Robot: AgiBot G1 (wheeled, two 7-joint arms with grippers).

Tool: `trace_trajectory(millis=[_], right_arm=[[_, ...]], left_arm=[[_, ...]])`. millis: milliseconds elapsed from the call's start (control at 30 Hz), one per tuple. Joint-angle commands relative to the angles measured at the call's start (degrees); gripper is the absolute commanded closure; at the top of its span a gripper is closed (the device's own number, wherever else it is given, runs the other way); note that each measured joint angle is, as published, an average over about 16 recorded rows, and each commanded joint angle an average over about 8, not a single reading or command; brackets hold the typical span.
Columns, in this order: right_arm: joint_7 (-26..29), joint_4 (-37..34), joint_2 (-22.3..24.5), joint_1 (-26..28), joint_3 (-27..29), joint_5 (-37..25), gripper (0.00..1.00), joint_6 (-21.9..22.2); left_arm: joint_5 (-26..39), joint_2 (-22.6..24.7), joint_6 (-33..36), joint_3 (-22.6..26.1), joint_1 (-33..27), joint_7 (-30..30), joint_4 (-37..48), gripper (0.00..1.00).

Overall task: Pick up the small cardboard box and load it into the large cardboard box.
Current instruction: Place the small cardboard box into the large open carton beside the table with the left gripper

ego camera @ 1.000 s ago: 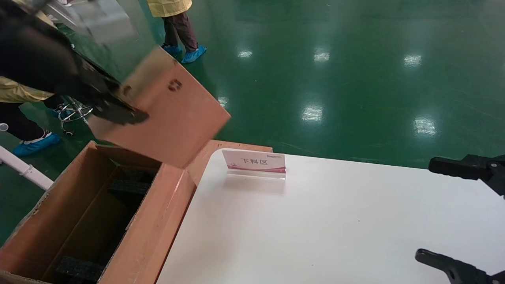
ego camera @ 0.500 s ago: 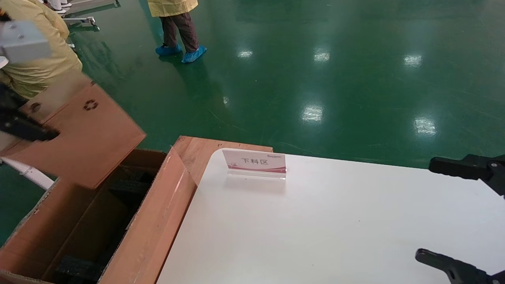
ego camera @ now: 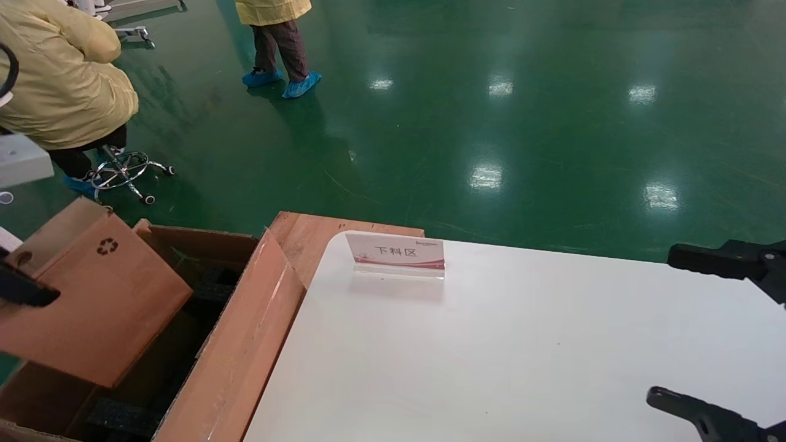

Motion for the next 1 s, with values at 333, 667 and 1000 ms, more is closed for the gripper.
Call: trace_trajectory(millis=[333,667,1000], right_arm=[[-0.02,0.00,0.02,0.01,-0.04,0.03,0.00,0.02],[-0.04,0.00,0.03,0.02,-0.07,0.05,0.00,0.03],[-0.05,0.00,0.04,0.02,-0.11,0.07,0.00,0.05]], left_arm=[[-0.52,-3.68,-3.86,2.16,6.33,1.90,5.43,1.00],[-1.19,-5.27,-6.39,2.26,10.45,3.55,8.69,1.00],[-1.03,-3.89,-10.64,2.72,16.93,5.75,13.70,1.00]])
